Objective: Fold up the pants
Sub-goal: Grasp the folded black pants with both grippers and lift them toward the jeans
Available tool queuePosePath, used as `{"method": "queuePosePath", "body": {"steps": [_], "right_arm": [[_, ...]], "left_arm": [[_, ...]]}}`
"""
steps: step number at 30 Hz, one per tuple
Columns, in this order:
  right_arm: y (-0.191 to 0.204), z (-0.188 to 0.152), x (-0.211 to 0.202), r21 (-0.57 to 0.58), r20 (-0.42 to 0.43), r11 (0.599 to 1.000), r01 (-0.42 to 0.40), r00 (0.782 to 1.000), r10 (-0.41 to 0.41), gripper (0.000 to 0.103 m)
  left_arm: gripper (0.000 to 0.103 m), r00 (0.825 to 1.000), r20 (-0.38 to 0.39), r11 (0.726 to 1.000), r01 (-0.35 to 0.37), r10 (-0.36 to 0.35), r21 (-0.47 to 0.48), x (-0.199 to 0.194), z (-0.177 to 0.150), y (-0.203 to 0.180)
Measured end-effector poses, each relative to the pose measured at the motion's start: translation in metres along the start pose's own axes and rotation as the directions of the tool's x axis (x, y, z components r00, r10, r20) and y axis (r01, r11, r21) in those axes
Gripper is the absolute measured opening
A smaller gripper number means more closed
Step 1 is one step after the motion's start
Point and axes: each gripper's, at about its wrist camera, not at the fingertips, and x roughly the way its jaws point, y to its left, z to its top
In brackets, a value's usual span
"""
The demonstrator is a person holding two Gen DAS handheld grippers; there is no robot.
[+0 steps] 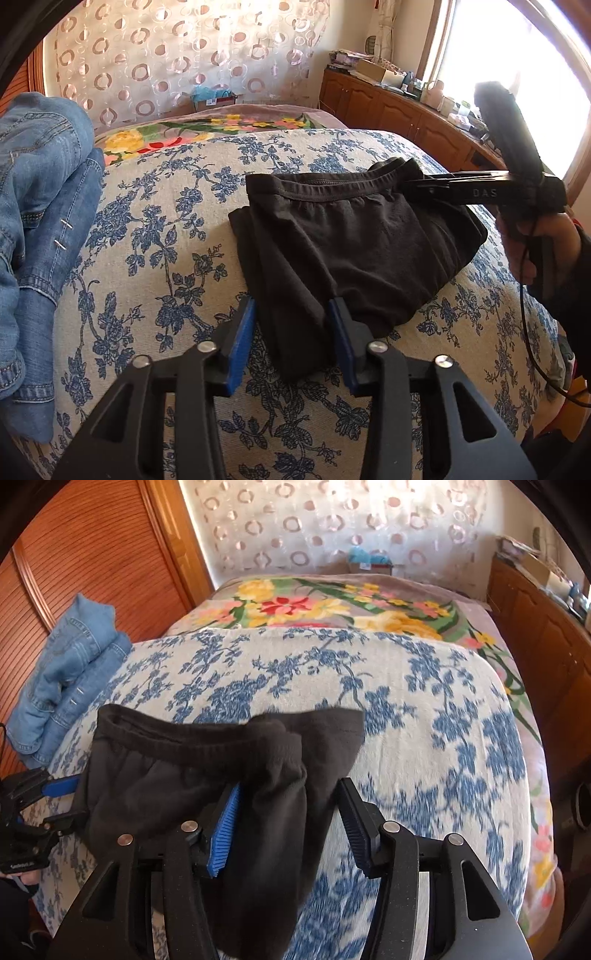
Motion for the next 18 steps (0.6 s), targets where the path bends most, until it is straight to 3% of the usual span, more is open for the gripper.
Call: {"method": "queuePosePath", "body": {"steps": [2, 4, 5, 8, 18], "right_arm": [[0.0, 0.001, 0.002, -0.007, 0.008, 1.0, -0.002, 1.0, 0.002, 0.054], [0.003, 0.001, 0.002, -0.024, 0.01, 0.999, -0.024, 1.0, 0.024, 0.039], [0.005, 0.002, 0.003, -0.03, 0.007, 0.999, -0.044, 0.999, 0.045, 0.024], [0.013, 0.003, -0.002, -0.058, 0.027, 0.997, -0.042, 0.999, 0.044, 0.014], [0.061, 0.034, -0.046, -0.178, 0.175, 0.981, -0.074, 0.979, 0.105, 0.011]], "left_arm": [[0.025, 1.0, 0.0, 1.0, 0.021, -0.021, -0.007, 0.0, 0.0, 0.001], [0.013, 0.999, 0.0, 0.999, 0.034, -0.034, -0.01, 0.0, 0.0, 0.001], [0.007, 0.998, -0.003, 0.998, 0.066, -0.066, -0.014, 0.0, -0.001, 0.0], [0.004, 0.998, 0.016, 0.998, 0.061, -0.061, -0.016, -0.005, -0.001, -0.002], [0.004, 0.988, 0.156, 0.997, 0.026, -0.016, -0.066, -0.068, -0.002, 0.014]]}}
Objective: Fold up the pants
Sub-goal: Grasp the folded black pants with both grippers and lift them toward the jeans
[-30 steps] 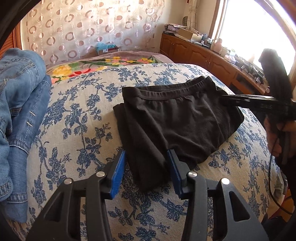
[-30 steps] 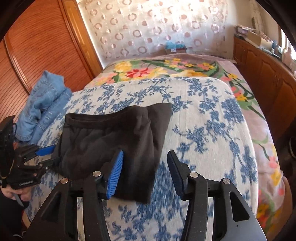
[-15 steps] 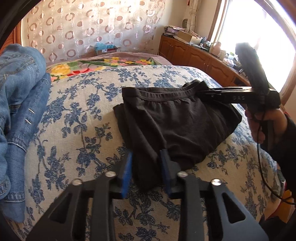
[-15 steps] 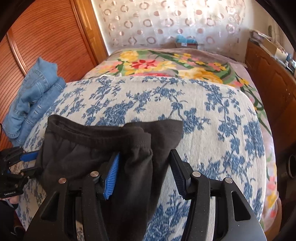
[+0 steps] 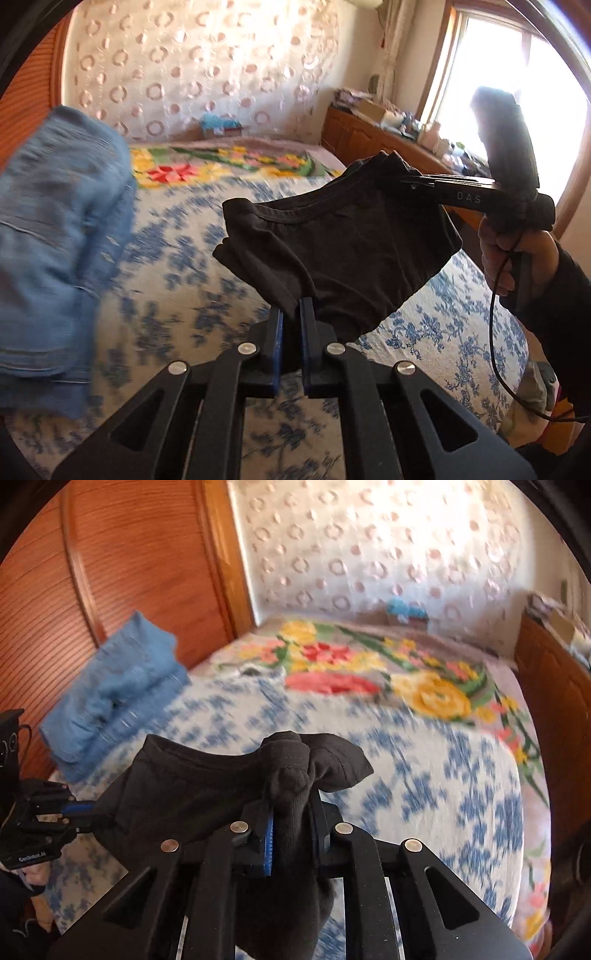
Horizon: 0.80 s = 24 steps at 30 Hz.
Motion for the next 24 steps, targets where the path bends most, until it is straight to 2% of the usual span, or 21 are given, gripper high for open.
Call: {"method": "queuePosePath", "body": {"steps": [5, 13, 19, 24], "right_arm": [[0.033, 0.033, -0.004, -0.068, 0.058, 0.997, -0.048, 0.997, 0.052, 0.011], [0.088, 0.085, -0.001, -0.168, 0.121, 0.979, -0.115, 0.983, 0.136, 0.011], [0.127, 0.132, 0.014, -0.258, 0.119, 0.956, -0.143, 0.977, 0.178, 0.011], [0.165, 0.168, 0.043, -0.359, 0.107, 0.916, -0.178, 0.967, 0.23, 0.011]], "left_arm": [[0.004, 0.997, 0.058, 0.998, -0.053, 0.055, -0.022, -0.035, 0.003, 0.02], [0.004, 0.976, 0.164, 0.989, -0.137, 0.145, -0.059, -0.089, 0.018, 0.044], [0.004, 0.957, 0.198, 0.977, -0.197, 0.211, -0.085, -0.113, 0.026, 0.061], [0.004, 0.937, 0.21, 0.958, -0.255, 0.278, -0.13, -0.123, 0.028, 0.082]]}}
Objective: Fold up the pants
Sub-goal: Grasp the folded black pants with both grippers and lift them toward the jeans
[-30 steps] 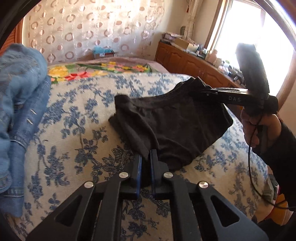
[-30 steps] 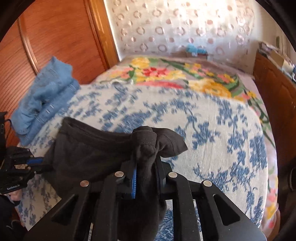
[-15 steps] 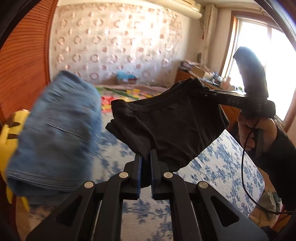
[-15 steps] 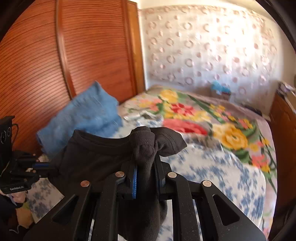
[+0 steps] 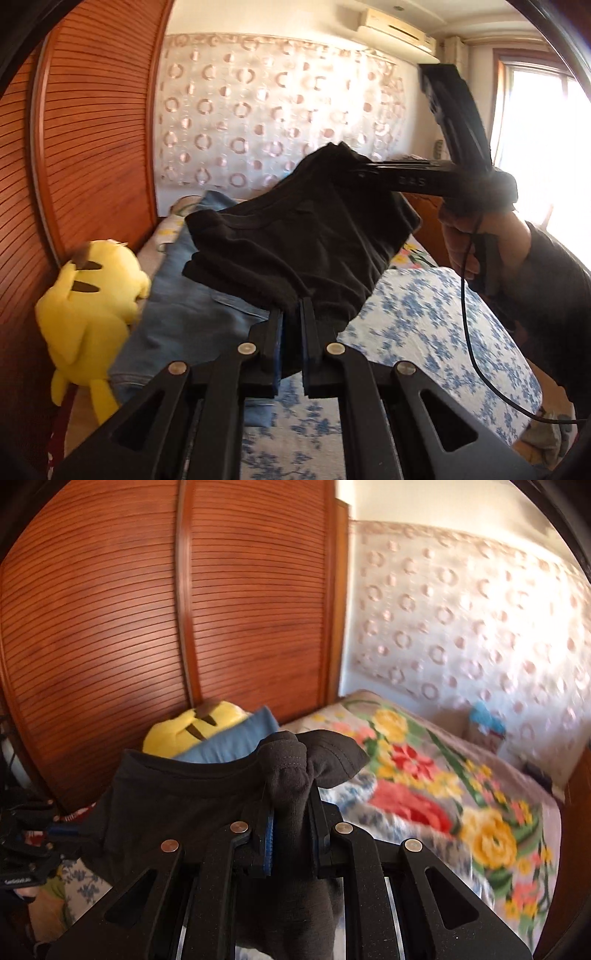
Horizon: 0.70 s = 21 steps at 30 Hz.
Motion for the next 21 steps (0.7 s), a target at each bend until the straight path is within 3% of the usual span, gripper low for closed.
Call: {"method": "queuePosePath", "body": {"steps": [5, 17, 19, 21], "right_arm": [[0.018, 0.026, 0.046, -0.076, -0.006, 0.995, -0.064, 0.998, 0.064, 0.011], [0.049, 0.038, 0.15, -0.108, -0.107, 0.983, -0.149, 0.985, 0.137, 0.012], [0.051, 0.034, 0.158, -0.104, -0.129, 0.985, -0.135, 0.984, 0.121, 0.018], [0.048, 0.03, 0.161, -0.072, -0.138, 0.989, -0.126, 0.984, 0.115, 0.031]], "left_arm": [[0.004, 0.998, -0.001, 0.998, -0.063, 0.063, -0.028, 0.011, -0.004, 0.016], [0.004, 0.992, -0.081, 0.989, -0.101, 0.093, -0.109, 0.038, -0.021, 0.045], [0.007, 0.991, -0.096, 0.987, -0.103, 0.091, -0.121, 0.04, -0.022, 0.049], [0.01, 0.991, -0.111, 0.988, -0.093, 0.08, -0.125, 0.04, -0.022, 0.05]]}}
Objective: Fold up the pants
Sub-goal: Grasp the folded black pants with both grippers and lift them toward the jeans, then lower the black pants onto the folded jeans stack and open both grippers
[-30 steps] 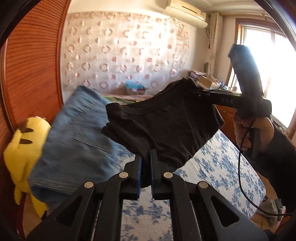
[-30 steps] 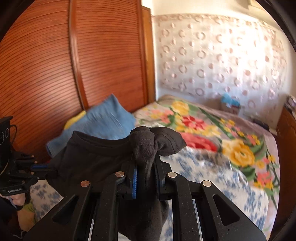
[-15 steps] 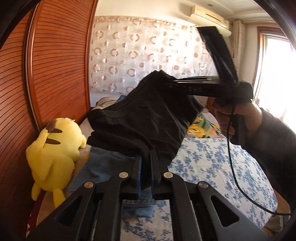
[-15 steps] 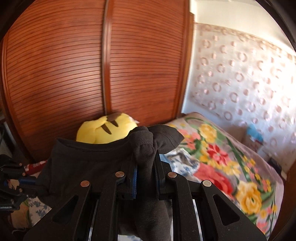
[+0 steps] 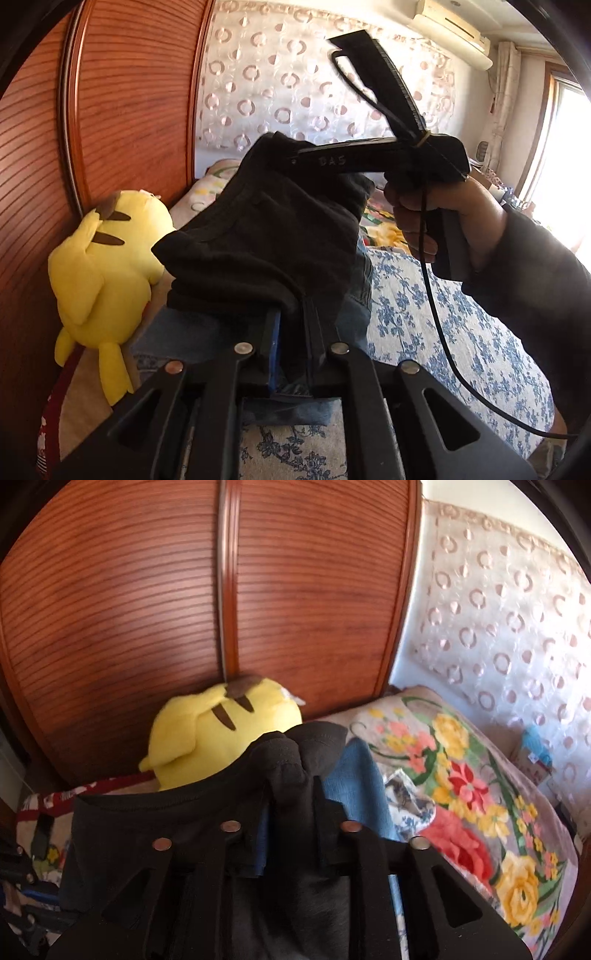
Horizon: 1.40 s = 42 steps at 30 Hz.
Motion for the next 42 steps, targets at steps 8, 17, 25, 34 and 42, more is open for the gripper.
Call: {"method": "queuePosePath", "body": {"steps": [8, 17, 25, 34, 42], "right_arm": [[-0.026, -0.017, -0.041, 0.118, 0.09, 0.993, -0.008, 0.996, -0.002, 0.046], [-0.021, -0.043, -0.075, 0.14, 0.141, 0.989, -0.044, 0.99, 0.024, 0.034], [-0.017, -0.054, -0.056, 0.128, 0.096, 0.991, -0.047, 0.995, 0.035, 0.032], [-0.037, -0.059, -0.037, 0.177, 0.073, 0.984, -0.029, 0.997, 0.016, 0.032], [-0.033, -0.064, -0.043, 0.183, 0.082, 0.983, -0.009, 0.997, -0.006, 0.032]], "left_arm": [[0.041, 0.999, 0.033, 0.999, -0.011, 0.01, 0.038, -0.012, 0.007, -0.004], [0.066, 0.995, 0.077, 0.997, -0.059, 0.056, 0.042, -0.013, 0.021, 0.006], [0.066, 0.994, 0.031, 0.994, -0.104, 0.103, 0.033, 0.009, 0.019, 0.02], [0.066, 0.994, -0.009, 0.993, -0.113, 0.113, 0.02, 0.023, 0.014, 0.027], [0.066, 0.993, -0.023, 0.993, -0.118, 0.119, 0.027, 0.024, 0.013, 0.022]]}}
